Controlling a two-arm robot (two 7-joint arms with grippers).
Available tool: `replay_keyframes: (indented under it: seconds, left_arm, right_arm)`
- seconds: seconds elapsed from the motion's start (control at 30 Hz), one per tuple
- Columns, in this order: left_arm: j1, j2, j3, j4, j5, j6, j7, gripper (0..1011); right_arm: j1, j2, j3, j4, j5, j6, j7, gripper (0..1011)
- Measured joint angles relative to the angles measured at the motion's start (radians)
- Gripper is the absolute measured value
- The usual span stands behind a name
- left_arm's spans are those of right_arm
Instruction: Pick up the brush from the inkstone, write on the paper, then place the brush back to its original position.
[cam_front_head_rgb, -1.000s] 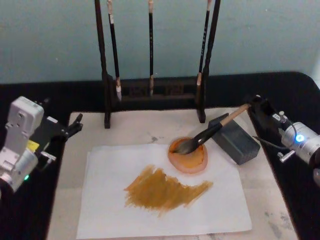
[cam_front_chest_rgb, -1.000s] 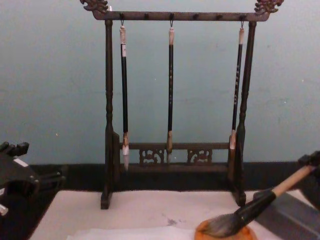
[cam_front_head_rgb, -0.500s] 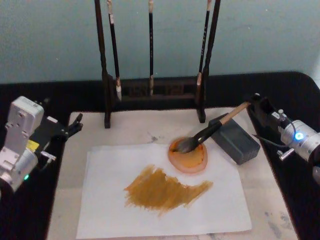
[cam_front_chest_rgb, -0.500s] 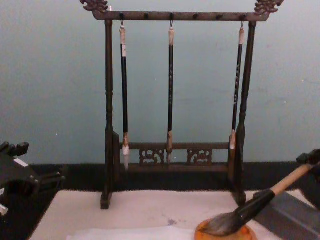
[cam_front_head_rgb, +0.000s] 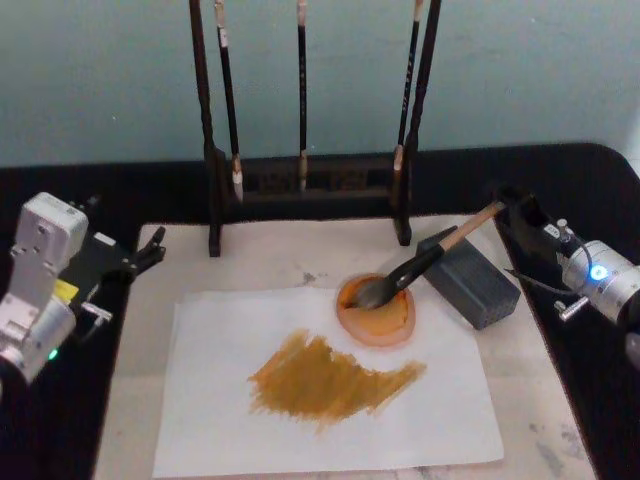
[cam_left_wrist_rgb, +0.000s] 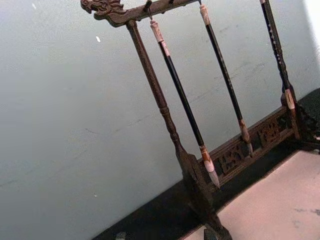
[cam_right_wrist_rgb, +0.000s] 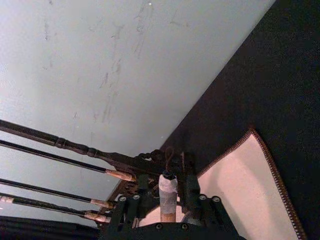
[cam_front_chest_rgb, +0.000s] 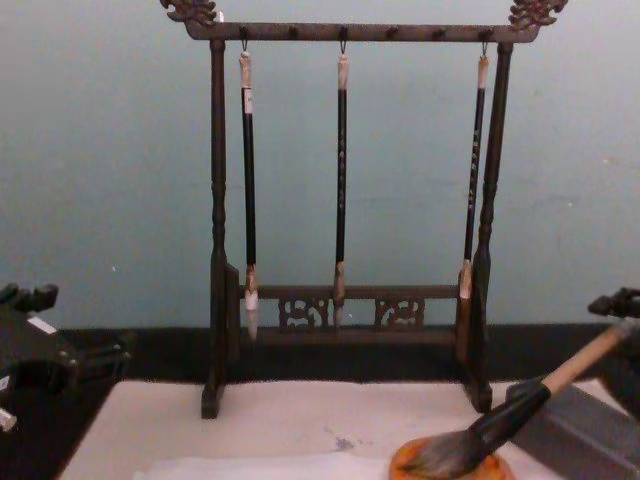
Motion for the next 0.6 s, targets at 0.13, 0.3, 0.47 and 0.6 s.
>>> replay_keyframes:
  seconds: [0.13,0.3,0.47,0.6]
  left_arm:
    - [0.0,0.0,0.0,0.0,0.0,0.0,0.0,1010]
    - [0.0,0.0,0.0,0.0,0.0,0.0,0.0,1010]
    - [0.0,0.0,0.0,0.0,0.0,0.0,0.0,1010]
    - [0.0,0.0,0.0,0.0,0.0,0.0,0.0,1010]
  right_arm:
    - [0.0,0.0,0.0,0.0,0.0,0.0,-0.001,566]
    - [-0.001,-0.001,0.001,-0.001,0.0,0.0,-0.001,754]
    - [-0.001,-0.001,0.002,-0.002,-0.001,0.0,-0.002,890]
    - [-0.001,-0.001,0.002,-0.002,-0.001,0.0,-0.002,977]
